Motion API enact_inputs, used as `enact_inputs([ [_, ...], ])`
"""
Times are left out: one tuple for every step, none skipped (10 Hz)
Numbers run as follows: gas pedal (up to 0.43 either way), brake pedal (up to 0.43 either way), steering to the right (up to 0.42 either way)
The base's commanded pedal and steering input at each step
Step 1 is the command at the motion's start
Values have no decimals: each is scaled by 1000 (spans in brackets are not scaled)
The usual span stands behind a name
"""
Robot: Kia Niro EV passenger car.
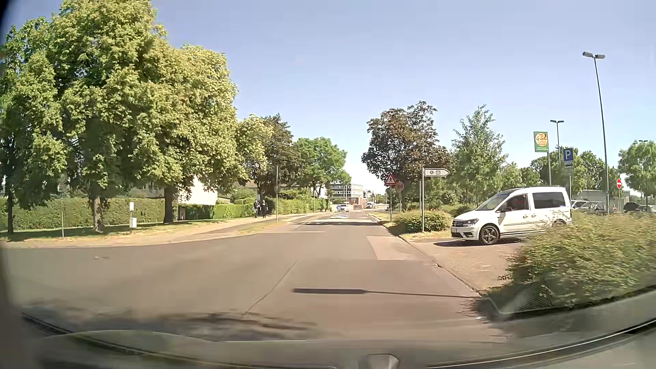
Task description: Follow the waypoints while adhering to traffic rules and regulations
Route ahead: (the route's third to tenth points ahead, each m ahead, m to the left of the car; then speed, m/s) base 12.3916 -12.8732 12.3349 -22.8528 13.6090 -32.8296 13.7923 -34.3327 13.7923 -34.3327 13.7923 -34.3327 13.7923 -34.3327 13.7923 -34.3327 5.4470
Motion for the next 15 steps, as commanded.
enact_inputs([
  [0, 335, 6],
  [0, 335, 10],
  [0, 335, 13],
  [0, 329, 20],
  [0, 329, 32],
  [0, 329, 48],
  [0, 329, 60],
  [0, 323, 76],
  [0, 323, 91],
  [0, 317, 111],
  [0, 305, 139],
  [0, 274, 170],
  [0, 268, 203],
  [0, 256, 241],
  [0, 250, 277],
])
